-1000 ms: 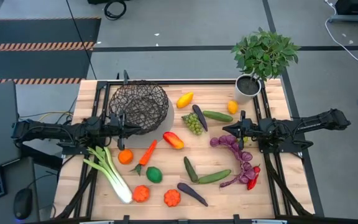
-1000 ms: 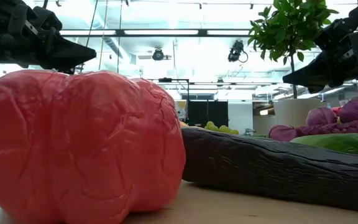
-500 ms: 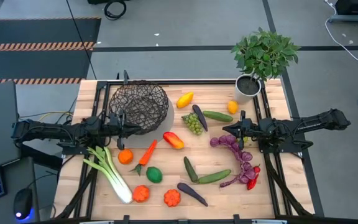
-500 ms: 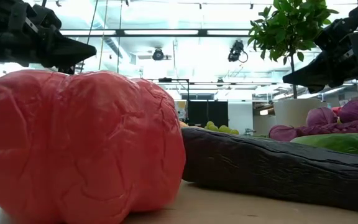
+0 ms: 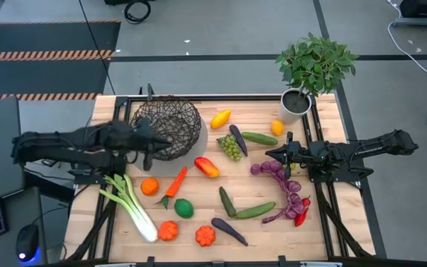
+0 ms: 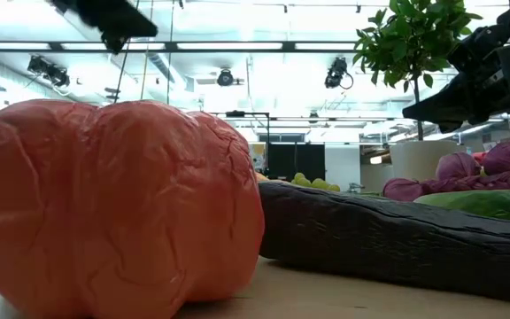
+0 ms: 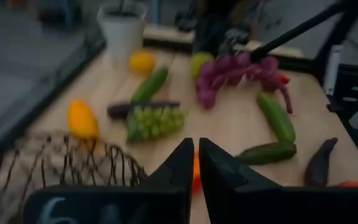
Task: Build produce basket
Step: Put the orange into the black wire basket
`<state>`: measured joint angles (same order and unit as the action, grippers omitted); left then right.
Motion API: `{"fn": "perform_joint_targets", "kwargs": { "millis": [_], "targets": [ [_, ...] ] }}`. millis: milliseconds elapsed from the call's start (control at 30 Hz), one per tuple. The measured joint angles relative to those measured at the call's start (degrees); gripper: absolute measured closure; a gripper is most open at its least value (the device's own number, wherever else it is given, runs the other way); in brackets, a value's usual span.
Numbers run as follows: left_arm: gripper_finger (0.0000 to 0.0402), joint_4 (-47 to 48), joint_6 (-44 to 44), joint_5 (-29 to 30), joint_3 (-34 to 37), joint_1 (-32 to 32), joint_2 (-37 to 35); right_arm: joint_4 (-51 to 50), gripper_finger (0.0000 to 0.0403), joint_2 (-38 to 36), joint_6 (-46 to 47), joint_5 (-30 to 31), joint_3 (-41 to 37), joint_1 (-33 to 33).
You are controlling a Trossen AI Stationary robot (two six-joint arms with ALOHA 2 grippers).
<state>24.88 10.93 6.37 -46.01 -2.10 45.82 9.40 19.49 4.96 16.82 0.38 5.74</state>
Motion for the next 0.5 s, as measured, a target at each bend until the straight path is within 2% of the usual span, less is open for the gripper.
{"fn": "perform_joint_targets", "kwargs": {
  "millis": [133, 333, 500],
  "targets": [
    [0.0365, 8.3, 9.8, 0.0, -11.3, 0.0, 8.5, 0.0, 0.0385, 0.0, 0.0, 0.0, 0.0, 0.0],
    [0.0366, 5.1, 23.1, 0.0, -21.6, 0.1, 15.1, 0.2, 0.0385, 0.0, 0.0, 0.0, 0.0, 0.0],
    [0.0371, 0.5, 24.5, 0.0, -26.8, 0.1, 17.3, 0.5, 0.0385, 0.0, -0.4, 0.1, 0.0, 0.0]
  ]
}}
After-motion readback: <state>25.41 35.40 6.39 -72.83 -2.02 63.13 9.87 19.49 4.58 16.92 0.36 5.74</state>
